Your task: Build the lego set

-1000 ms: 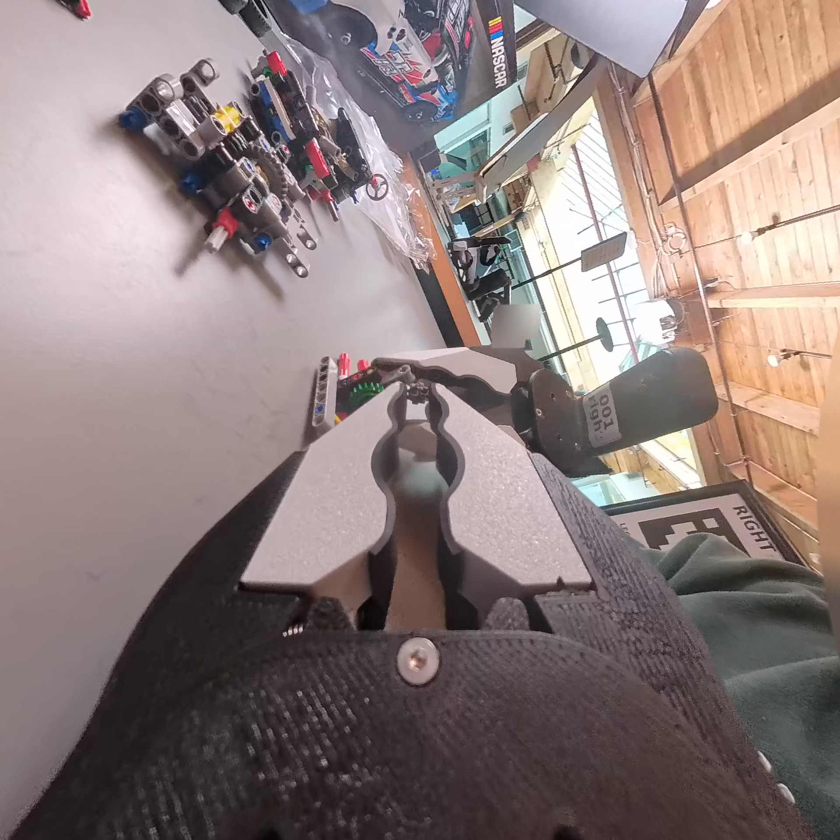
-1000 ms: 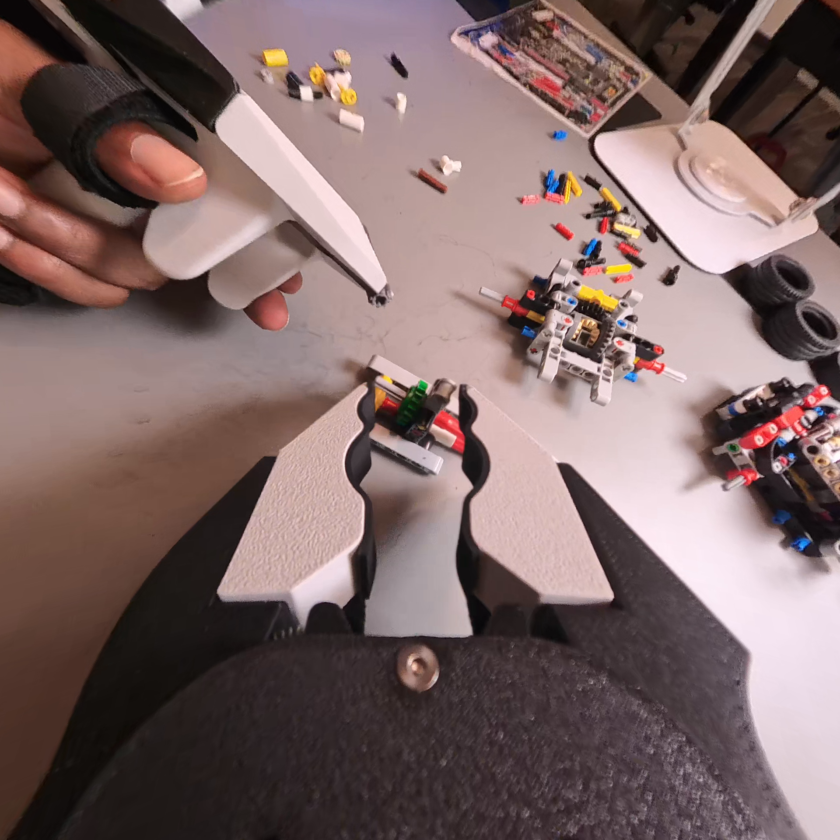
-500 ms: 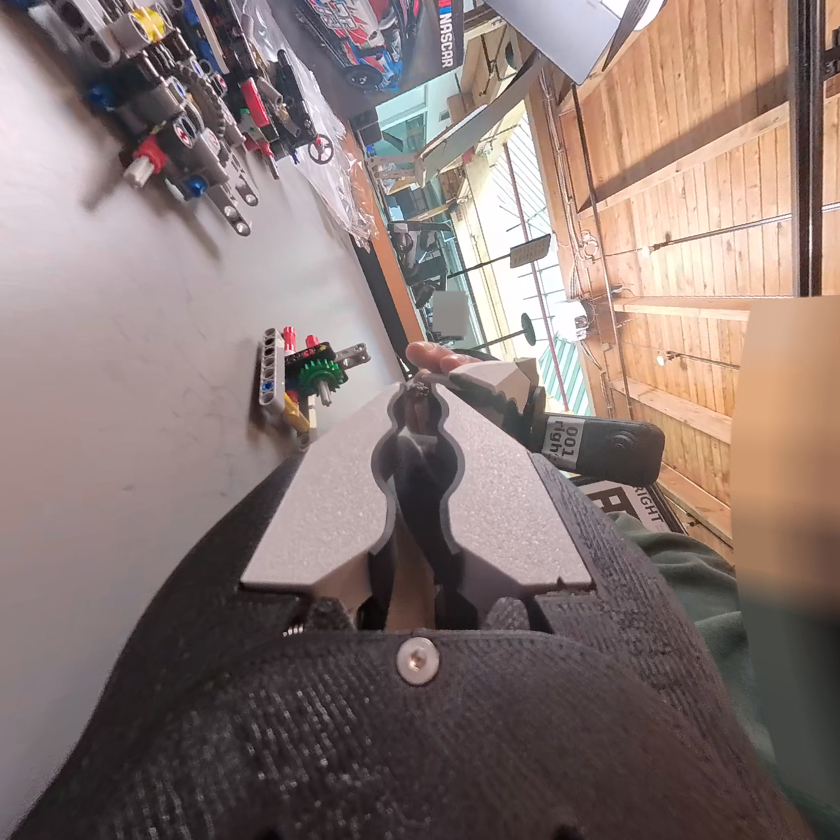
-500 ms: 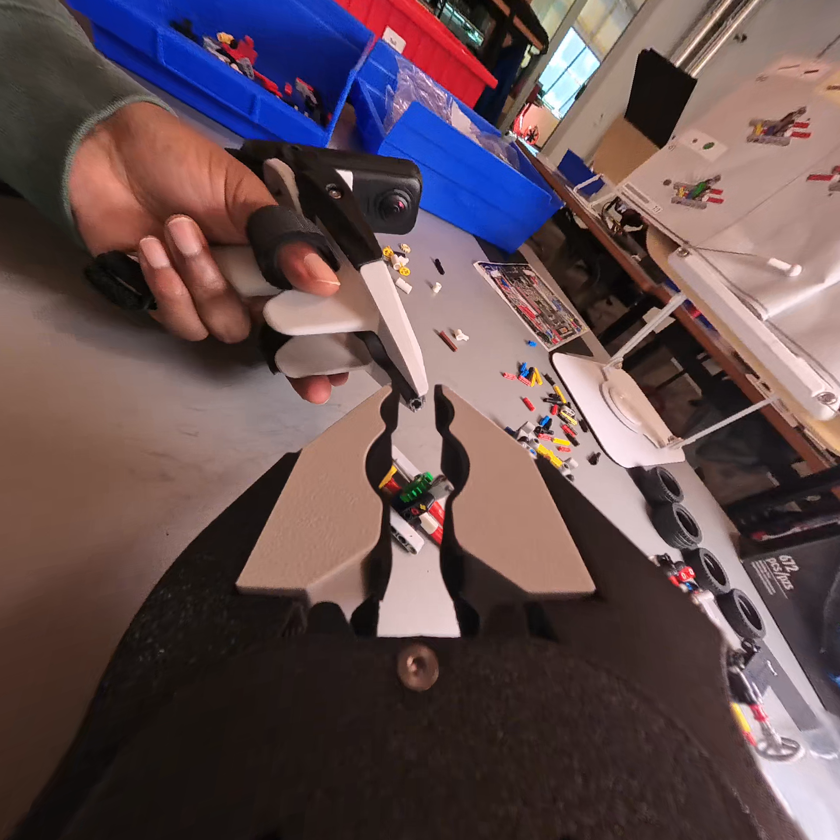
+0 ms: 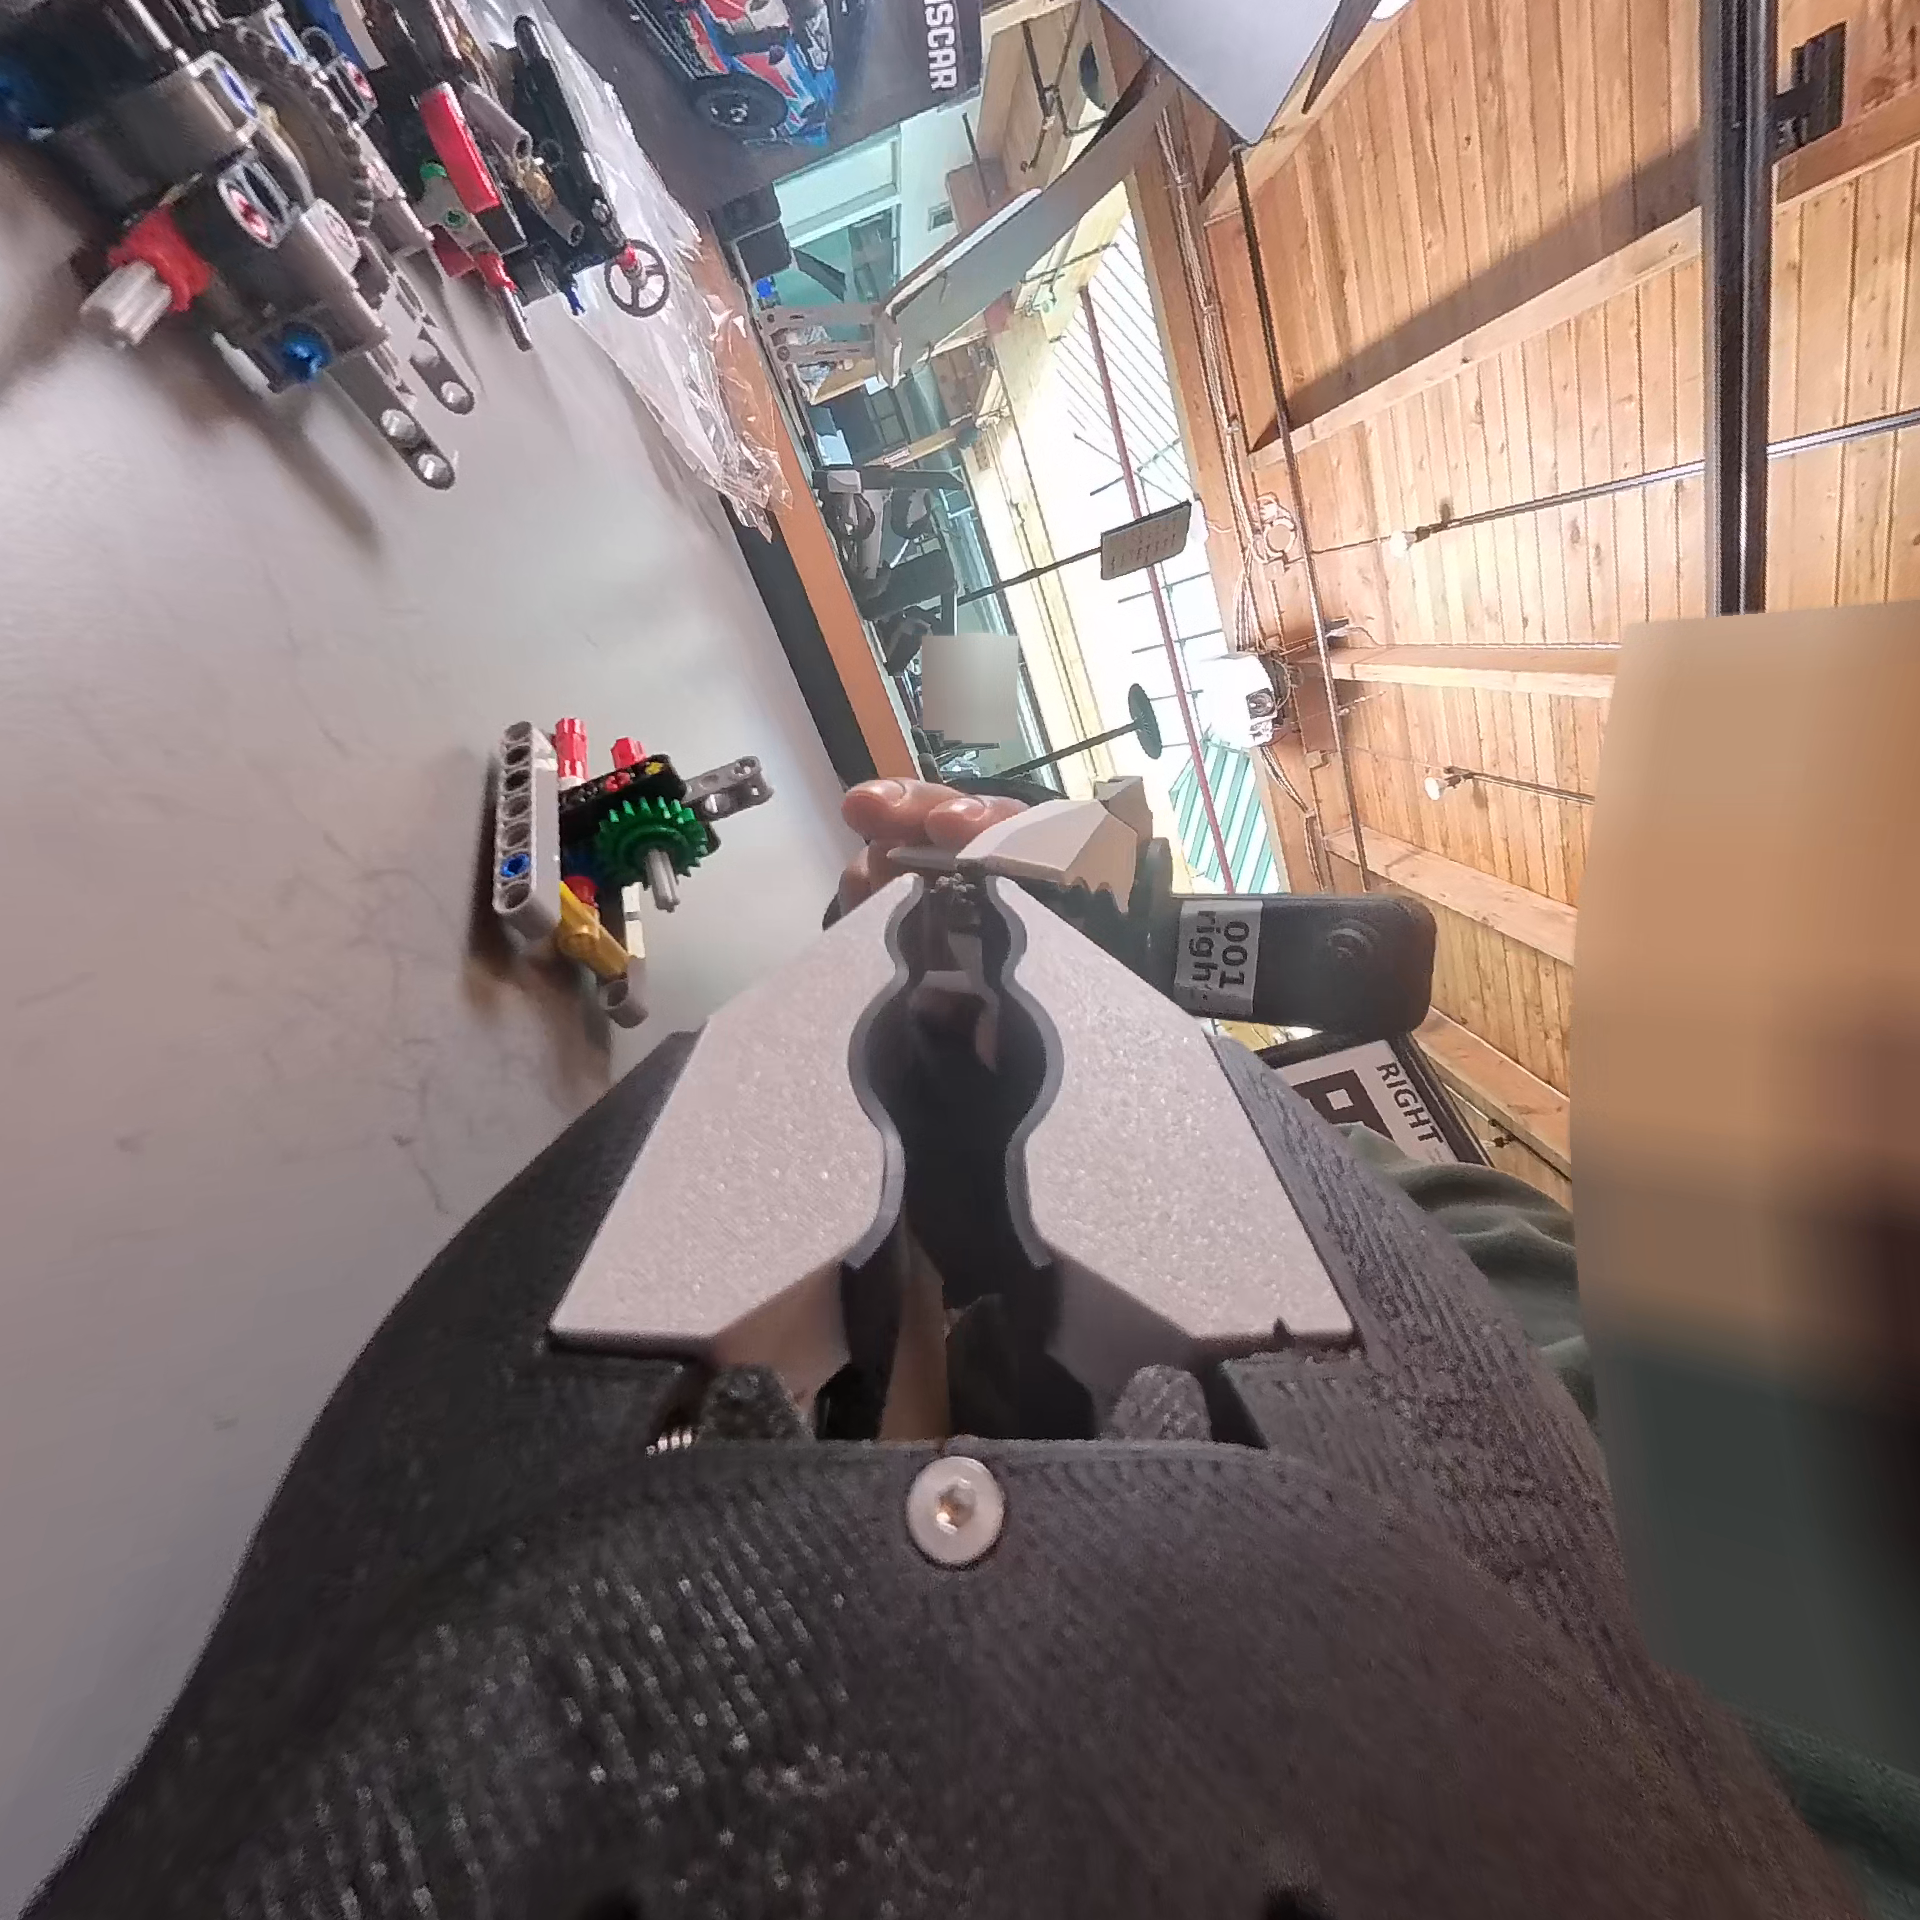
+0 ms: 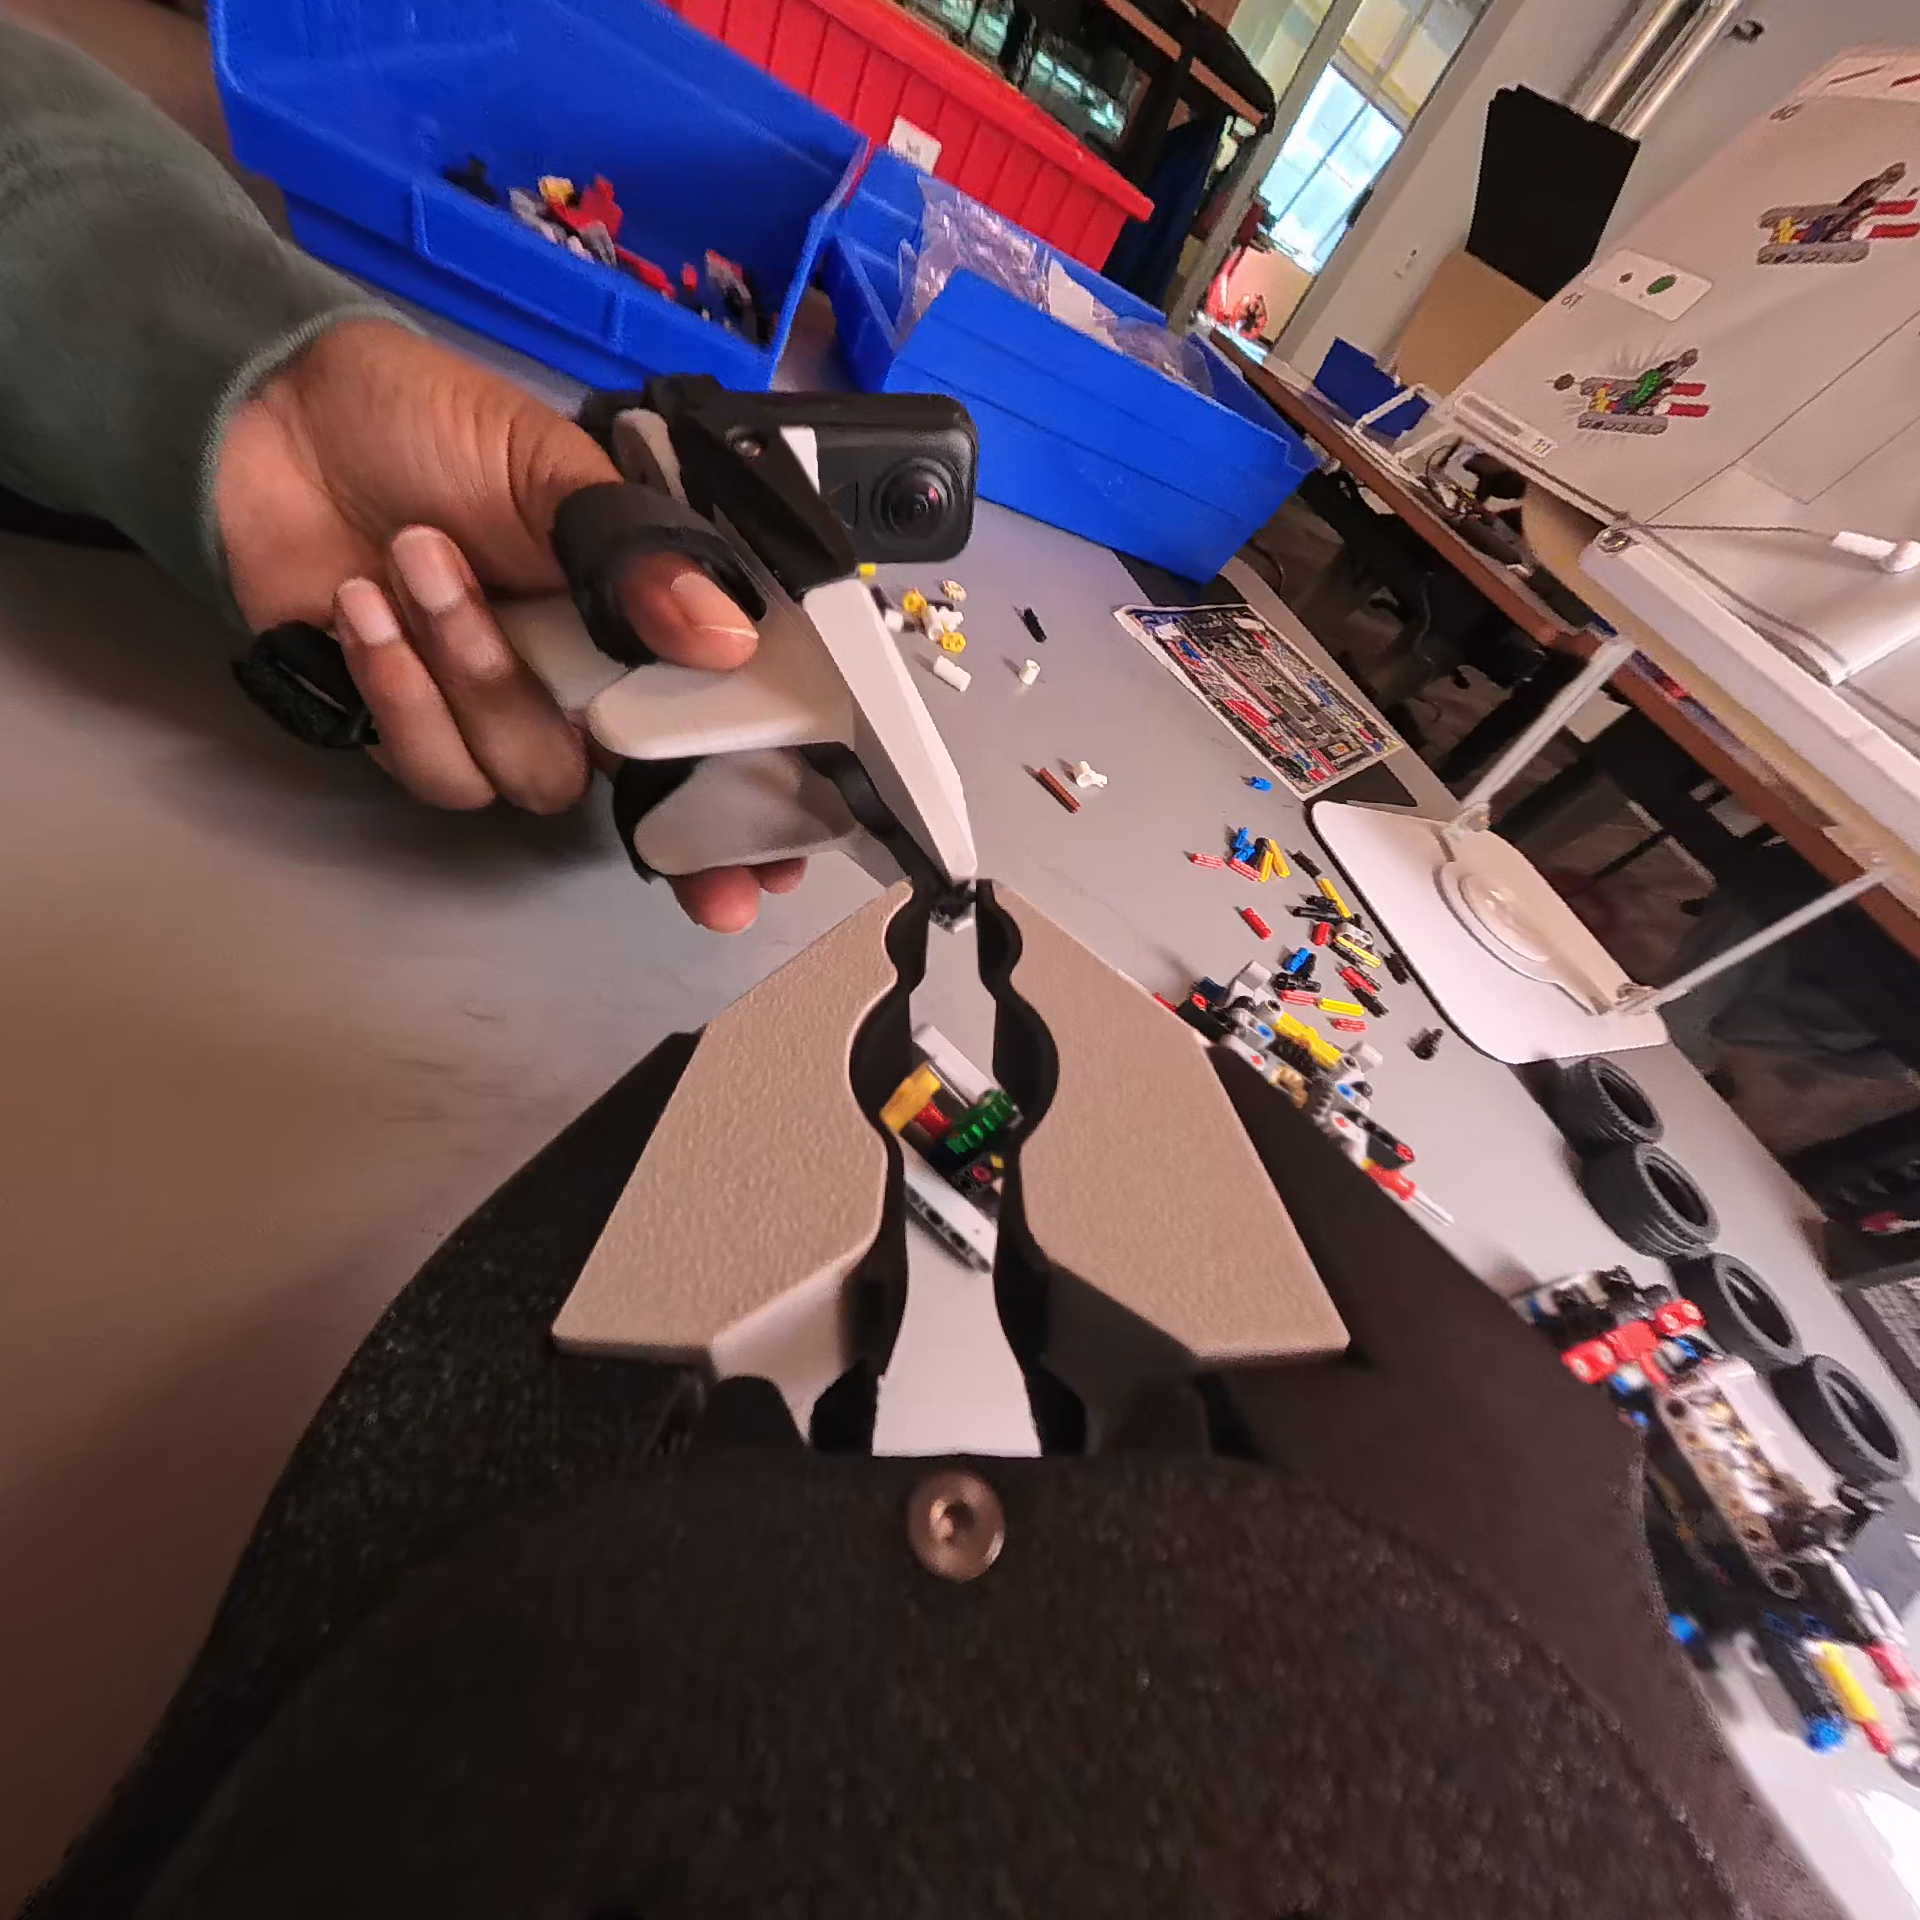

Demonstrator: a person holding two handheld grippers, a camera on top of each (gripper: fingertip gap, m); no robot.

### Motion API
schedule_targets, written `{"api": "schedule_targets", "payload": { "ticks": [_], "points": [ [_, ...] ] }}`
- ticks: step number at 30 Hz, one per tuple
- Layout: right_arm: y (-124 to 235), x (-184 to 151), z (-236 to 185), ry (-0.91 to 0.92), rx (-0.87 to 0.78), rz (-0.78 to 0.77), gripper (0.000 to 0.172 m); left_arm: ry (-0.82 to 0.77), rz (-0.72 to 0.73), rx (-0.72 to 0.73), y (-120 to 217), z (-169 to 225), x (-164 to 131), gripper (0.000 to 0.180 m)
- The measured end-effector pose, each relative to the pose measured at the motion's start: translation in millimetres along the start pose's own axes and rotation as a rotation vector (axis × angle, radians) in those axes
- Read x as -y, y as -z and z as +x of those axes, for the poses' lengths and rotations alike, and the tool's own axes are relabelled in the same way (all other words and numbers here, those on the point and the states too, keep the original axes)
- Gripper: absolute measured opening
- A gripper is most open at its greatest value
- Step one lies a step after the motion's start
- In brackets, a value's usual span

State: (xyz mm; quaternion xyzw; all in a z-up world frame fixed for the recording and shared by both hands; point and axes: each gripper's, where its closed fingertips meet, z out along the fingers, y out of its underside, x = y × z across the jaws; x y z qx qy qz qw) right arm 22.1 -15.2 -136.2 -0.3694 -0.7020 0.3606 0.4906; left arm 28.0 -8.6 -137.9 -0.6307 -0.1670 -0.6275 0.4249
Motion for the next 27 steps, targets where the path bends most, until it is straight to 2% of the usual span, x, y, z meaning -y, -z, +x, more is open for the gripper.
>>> {"api": "schedule_targets", "payload": {
  "ticks": [4, 6, 8, 11, 13, 18, 21, 27],
  "points": [
    [12, 20, -1, -0.177, 0.095, 0.152, 0.007, -0.070, -0.022, -0.117, 2, 24, 3, 0.012],
    [19, 28, 1, -0.294, 0.157, 0.223, 0.007, -0.176, -0.069, -0.160, 3, 38, 0, 0.016],
    [24, 34, 1, -0.437, 0.245, 0.272, 0.006, -0.368, -0.114, -0.139, 4, 46, -6, 0.018],
    [31, 42, 4, -0.629, 0.347, 0.342, 0.006, -0.731, -0.156, -0.023, 4, 47, -11, 0.018],
    [31, 41, 3, -0.744, 0.412, 0.335, 0.006, -0.937, -0.165, 0.052, 5, 46, -12, 0.019],
    [24, 37, -7, -1.010, 0.570, 0.299, 0.006, -1.306, -0.182, 0.185, 4, 42, -15, 0.018],
    [22, 37, -12, -1.118, 0.639, 0.288, 0.005, -1.414, -0.195, 0.208, 3, 41, -18, 0.016],
    [22, 34, -13, -1.192, 0.676, 0.266, 0.006, -1.511, -0.218, 0.221, 4, 42, -22, 0.007]
  ]
}}
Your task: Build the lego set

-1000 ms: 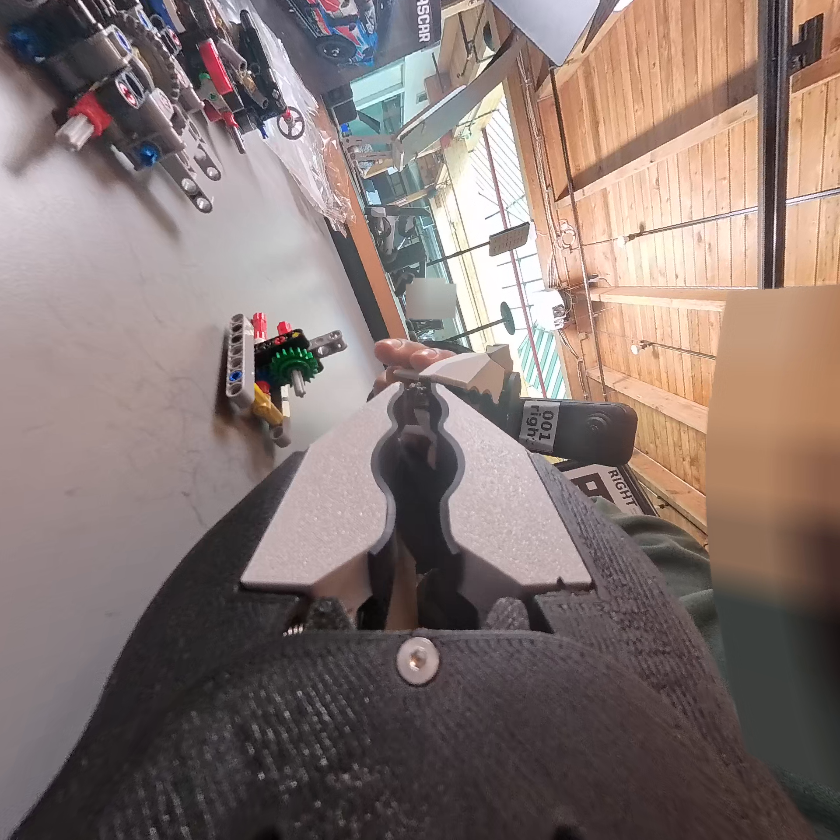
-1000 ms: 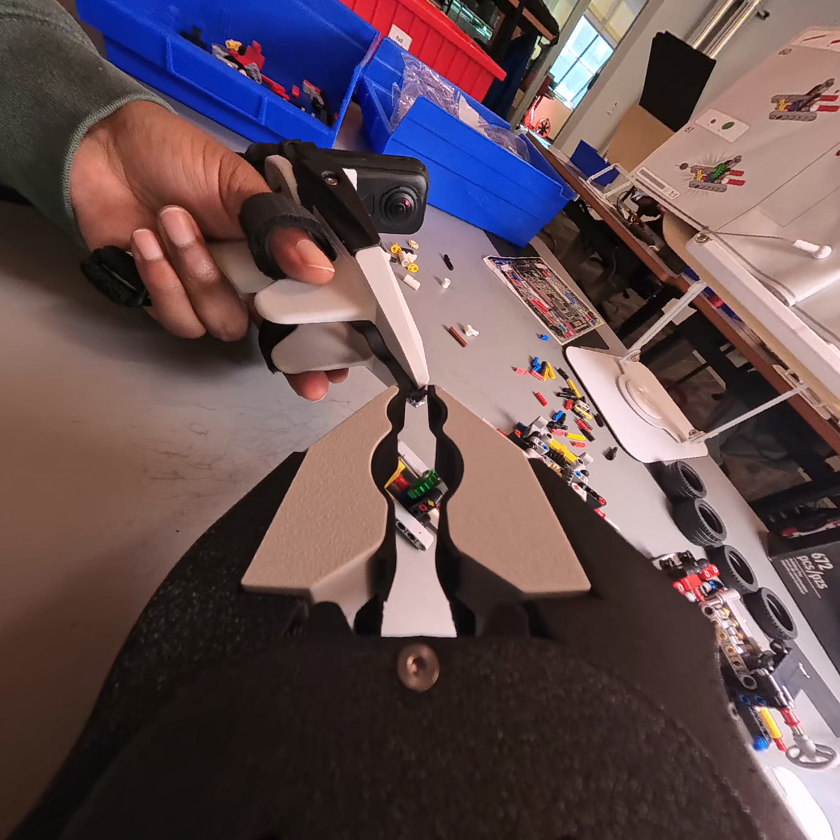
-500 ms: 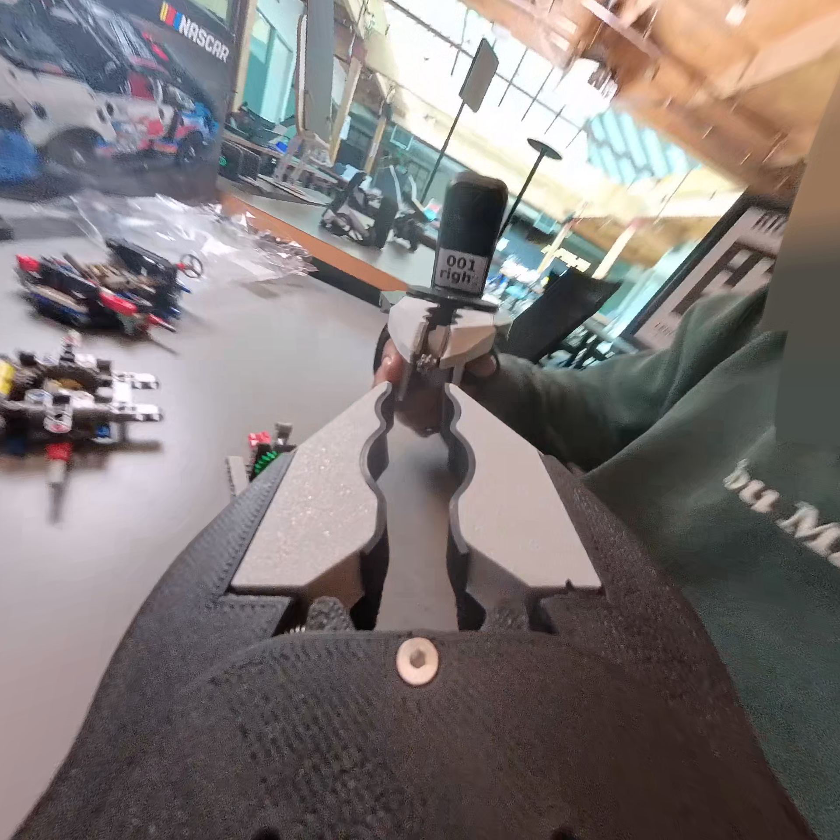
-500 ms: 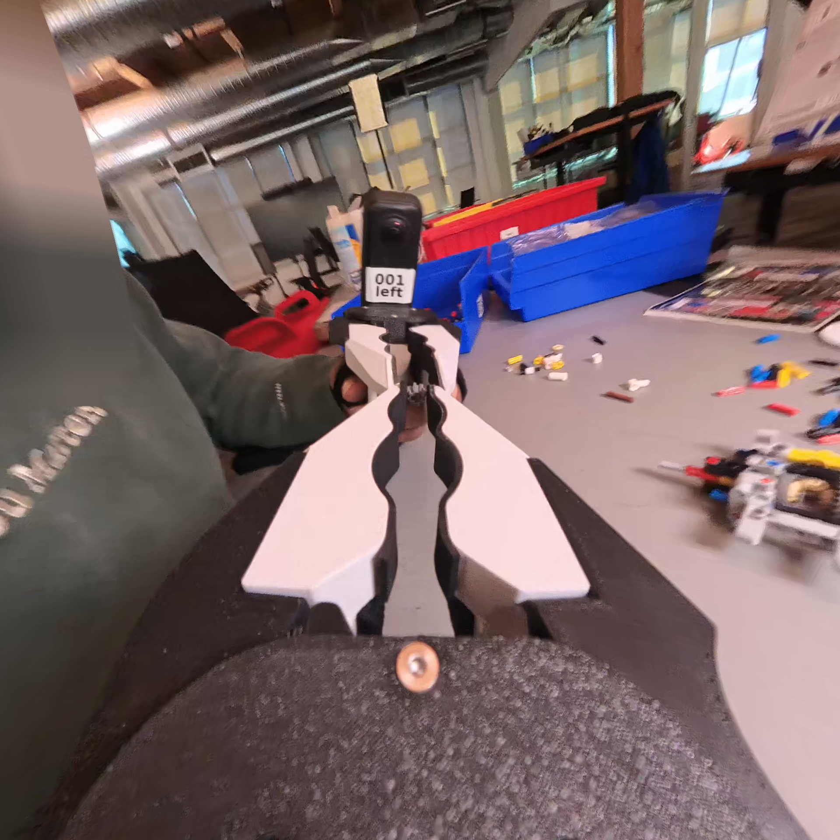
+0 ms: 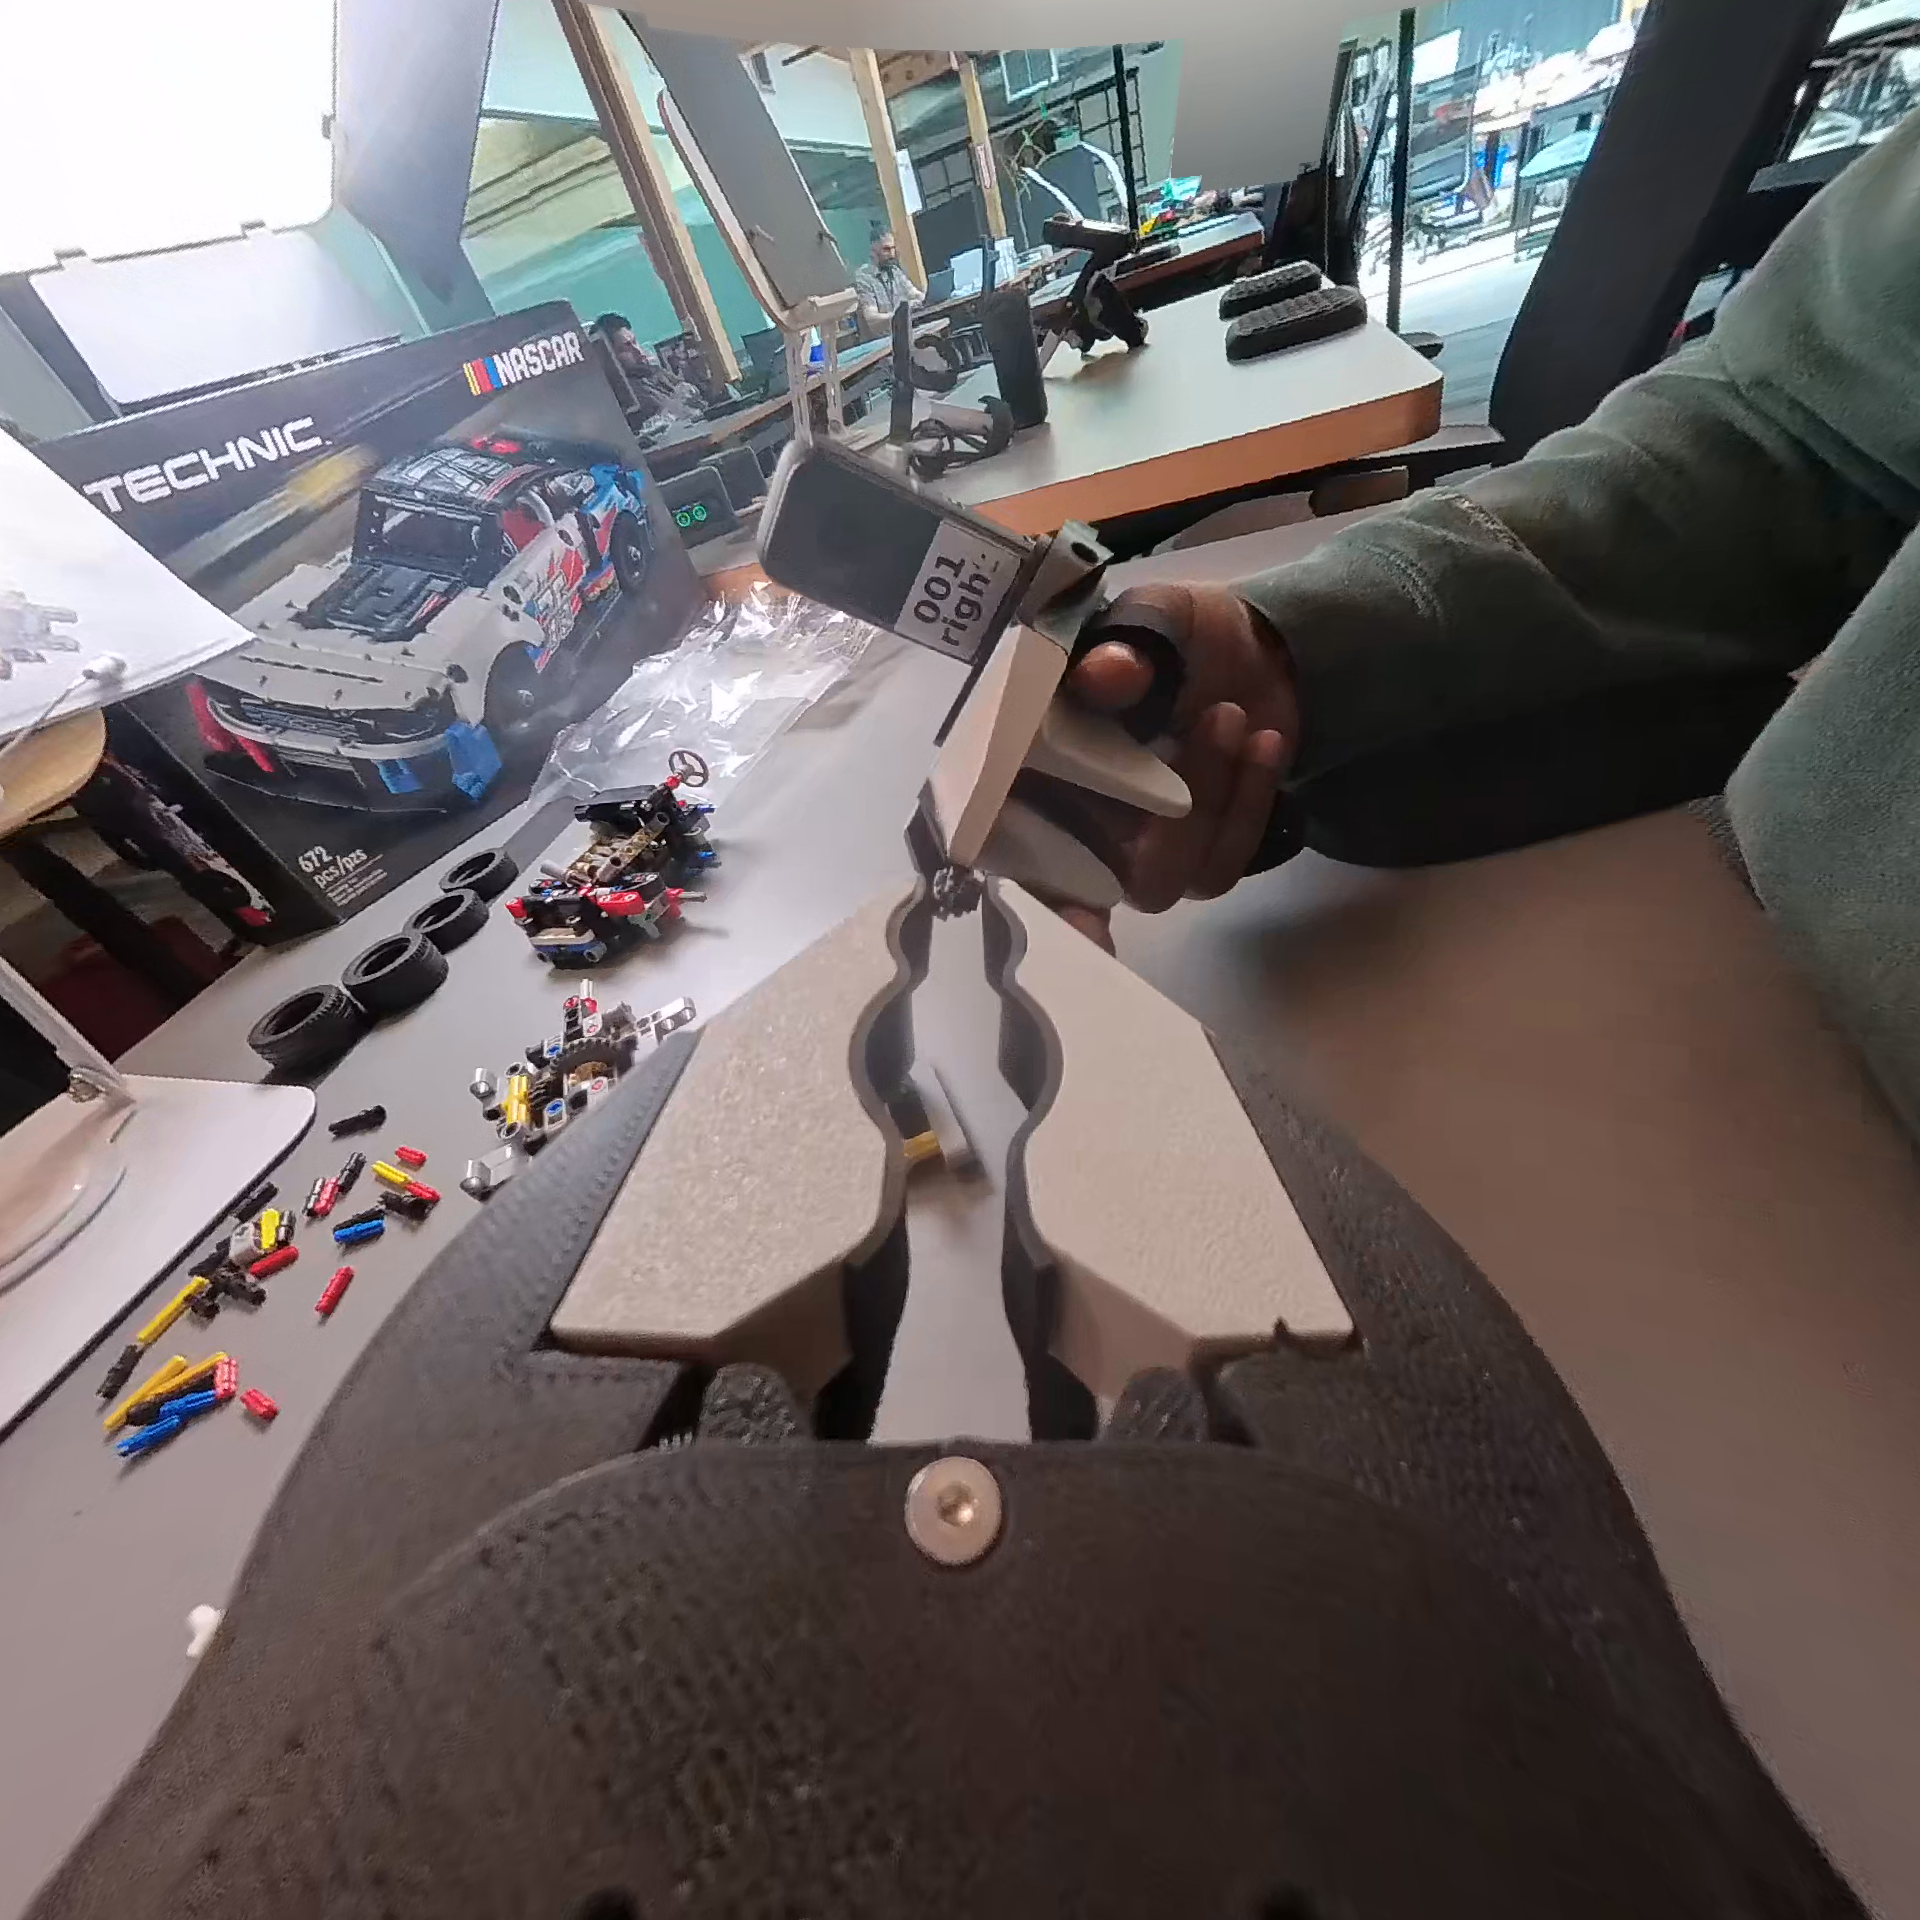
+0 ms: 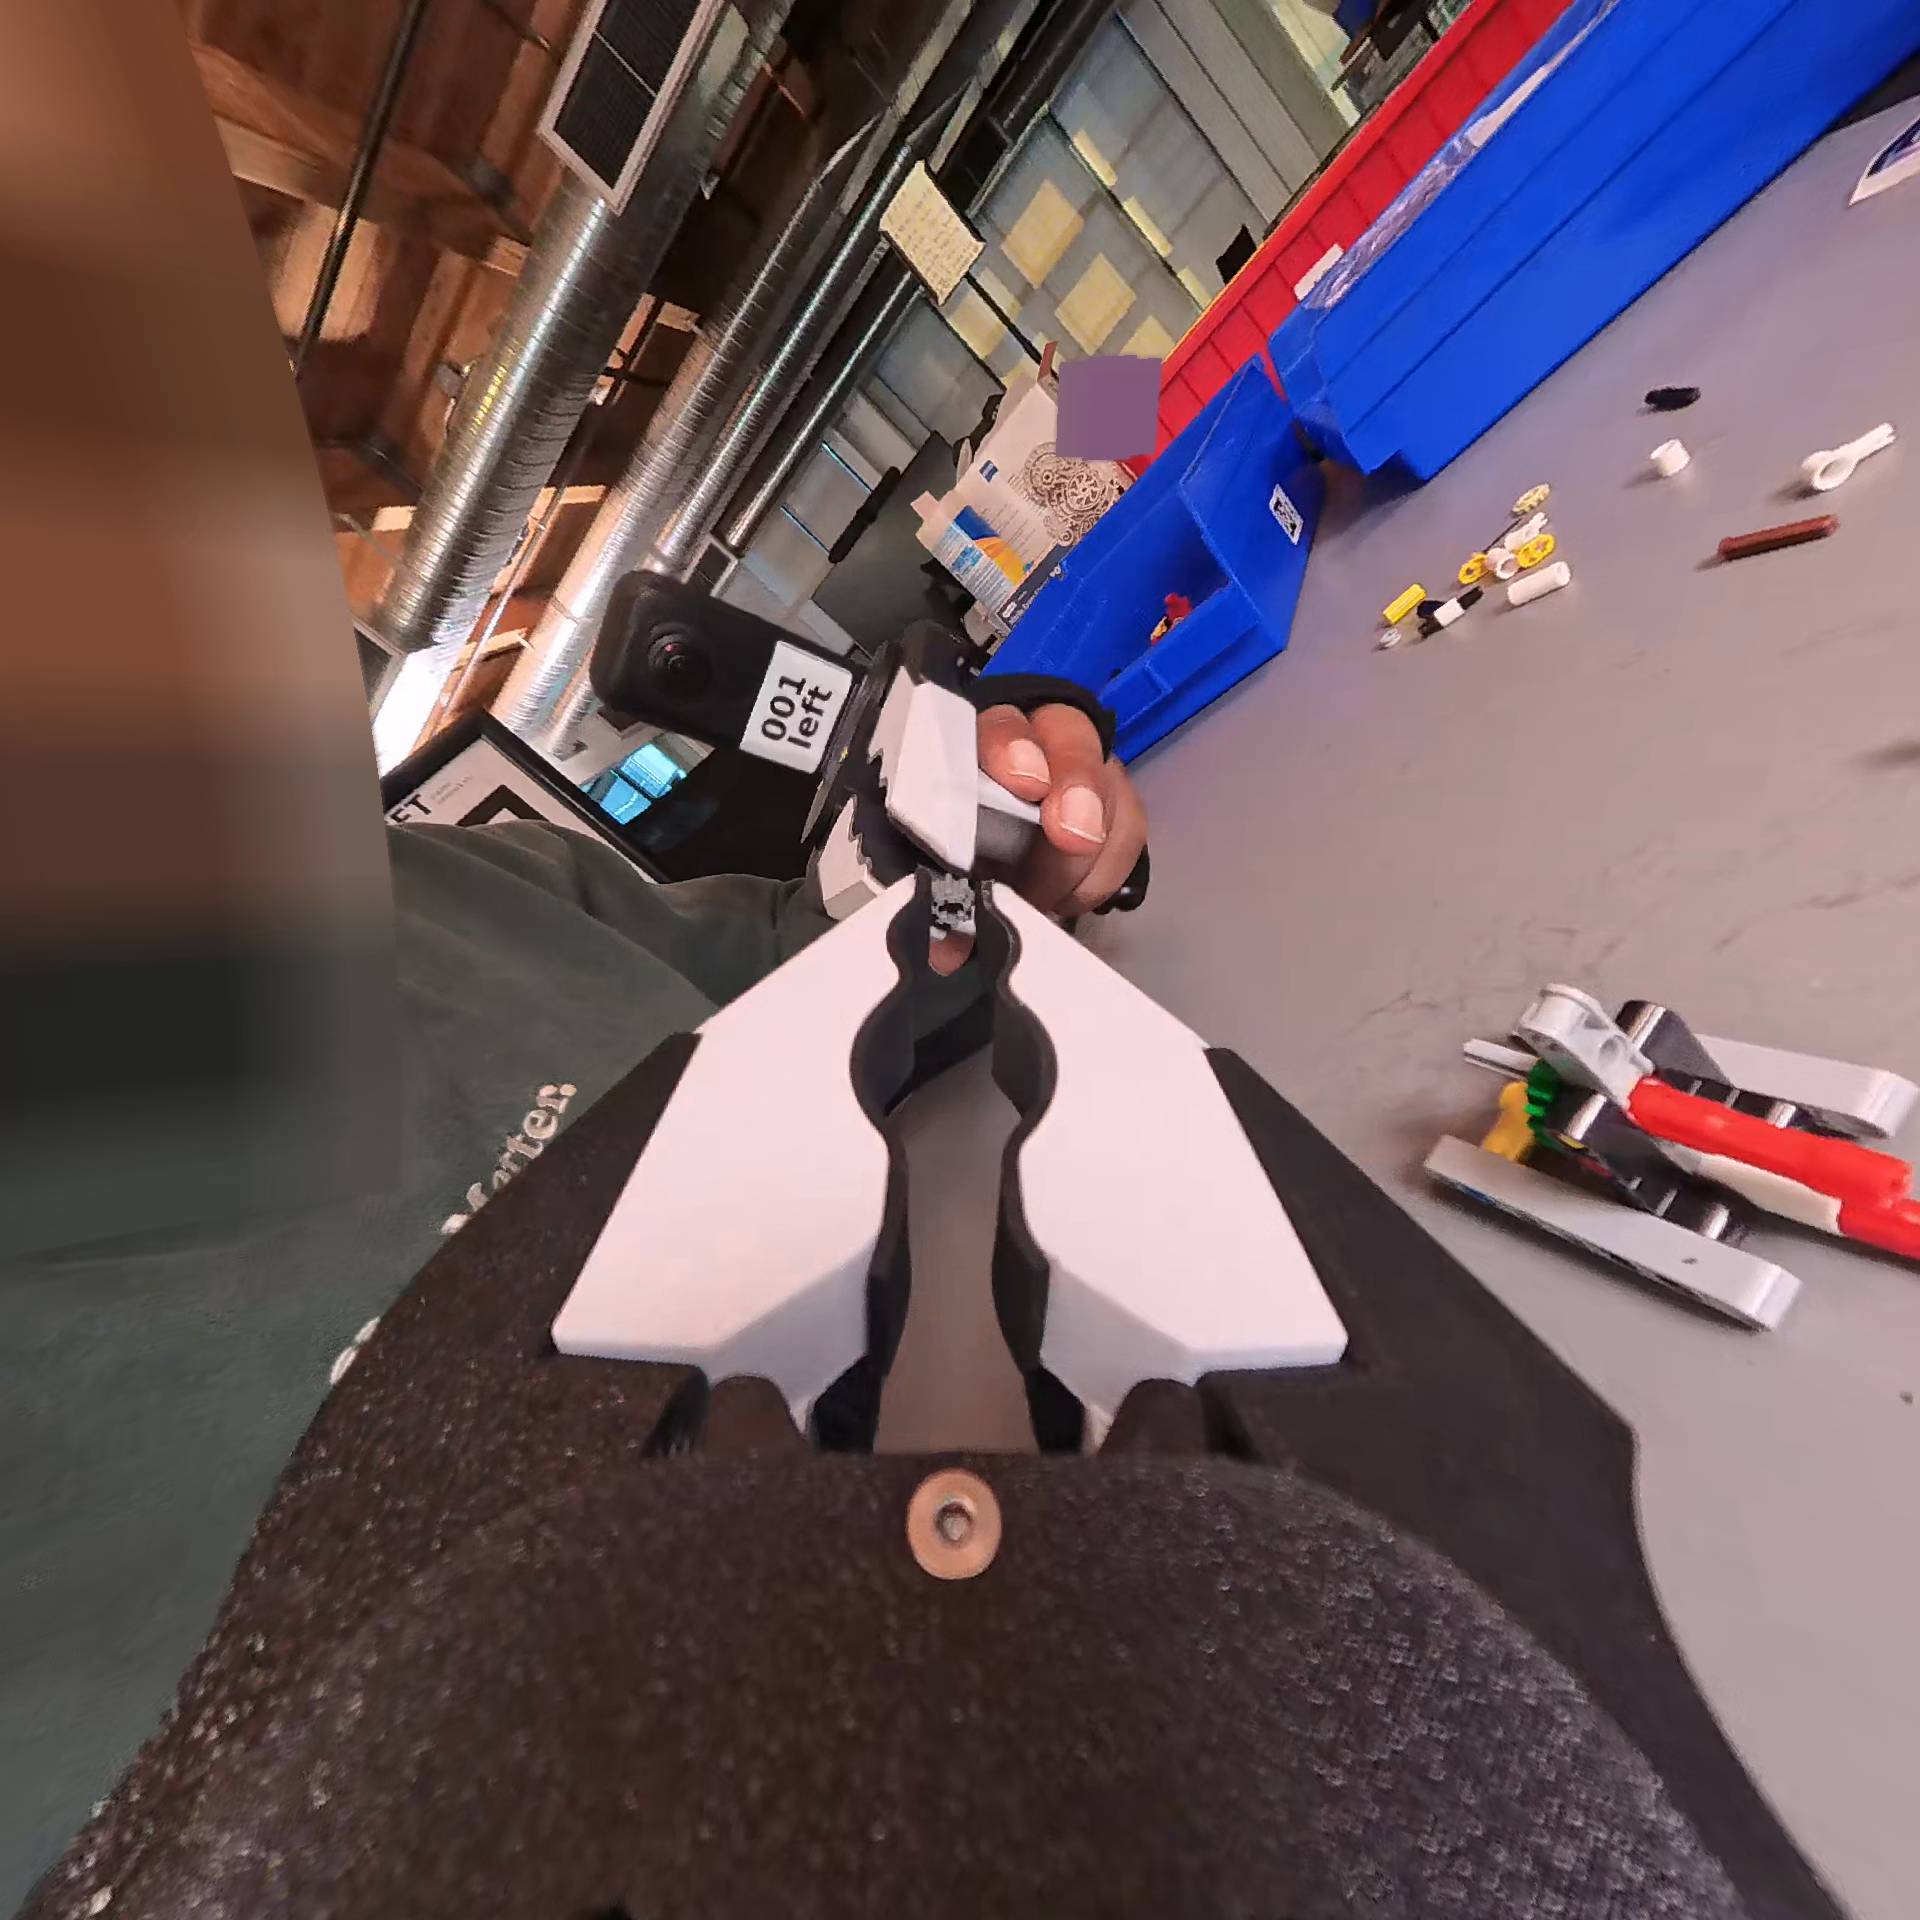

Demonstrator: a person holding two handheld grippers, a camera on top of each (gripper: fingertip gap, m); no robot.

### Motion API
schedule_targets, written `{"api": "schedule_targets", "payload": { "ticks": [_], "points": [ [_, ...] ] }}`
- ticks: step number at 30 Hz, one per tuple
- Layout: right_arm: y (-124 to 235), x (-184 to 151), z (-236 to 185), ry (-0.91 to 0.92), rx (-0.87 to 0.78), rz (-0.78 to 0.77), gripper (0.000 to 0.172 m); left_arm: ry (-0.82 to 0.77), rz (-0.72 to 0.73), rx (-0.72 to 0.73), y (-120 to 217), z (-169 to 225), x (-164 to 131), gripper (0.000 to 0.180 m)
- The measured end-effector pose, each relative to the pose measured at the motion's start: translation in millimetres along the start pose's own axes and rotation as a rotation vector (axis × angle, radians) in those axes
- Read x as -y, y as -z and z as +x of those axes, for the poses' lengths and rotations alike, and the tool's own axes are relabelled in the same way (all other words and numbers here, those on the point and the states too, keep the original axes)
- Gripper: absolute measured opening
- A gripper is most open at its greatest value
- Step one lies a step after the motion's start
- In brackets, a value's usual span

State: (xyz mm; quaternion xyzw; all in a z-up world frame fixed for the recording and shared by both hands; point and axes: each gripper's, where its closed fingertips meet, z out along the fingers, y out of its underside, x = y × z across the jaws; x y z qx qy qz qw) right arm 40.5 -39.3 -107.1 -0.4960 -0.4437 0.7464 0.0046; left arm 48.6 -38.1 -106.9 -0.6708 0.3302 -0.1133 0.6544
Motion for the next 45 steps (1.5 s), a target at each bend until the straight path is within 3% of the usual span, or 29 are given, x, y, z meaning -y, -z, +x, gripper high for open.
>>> {"api": "schedule_targets", "payload": {
  "ticks": [7, 15, 18, 21, 23, 26, 29, 32, 38, 45],
  "points": [
    [-1, -5, 3, -0.080, 0.012, -0.023, 0.006, -0.107, -0.037, 0.022, -1, 2, -5, 0.010],
    [-1, -7, 1, -0.092, 0.014, -0.034, 0.006, -0.115, -0.037, 0.006, -1, 6, -5, 0.007],
    [1, 6, -5, -0.018, 0.030, 0.031, 0.009, 0.055, 0.030, -0.013, 0, 1, 1, 0.007],
    [15, 30, -14, 0.172, -0.014, 0.115, 0.021, 0.373, 0.176, -0.092, 7, -10, 15, 0.006],
    [27, 37, -5, 0.380, -0.155, 0.085, 0.023, 0.591, 0.269, -0.160, 13, -19, 21, 0.006],
    [46, 31, 21, 0.709, -0.381, -0.099, 0.023, 0.792, 0.337, -0.227, 18, -29, 19, 0.007],
    [68, 14, 65, 0.905, -0.540, -0.380, 0.023, 0.831, 0.277, -0.204, 13, -33, 5, 0.007],
    [75, 0, 91, 0.928, -0.537, -0.559, 0.026, 0.758, 0.141, -0.143, 7, -34, -15, 0.007],
    [70, -4, 115, 0.946, -0.461, -0.737, 0.025, 0.571, -0.176, -0.042, -2, -29, -63, 0.007],
    [67, -12, 121, 0.921, -0.387, -0.774, 0.011, 0.596, -0.313, -0.022, -8, -25, -88, 0.007]
  ]
}}
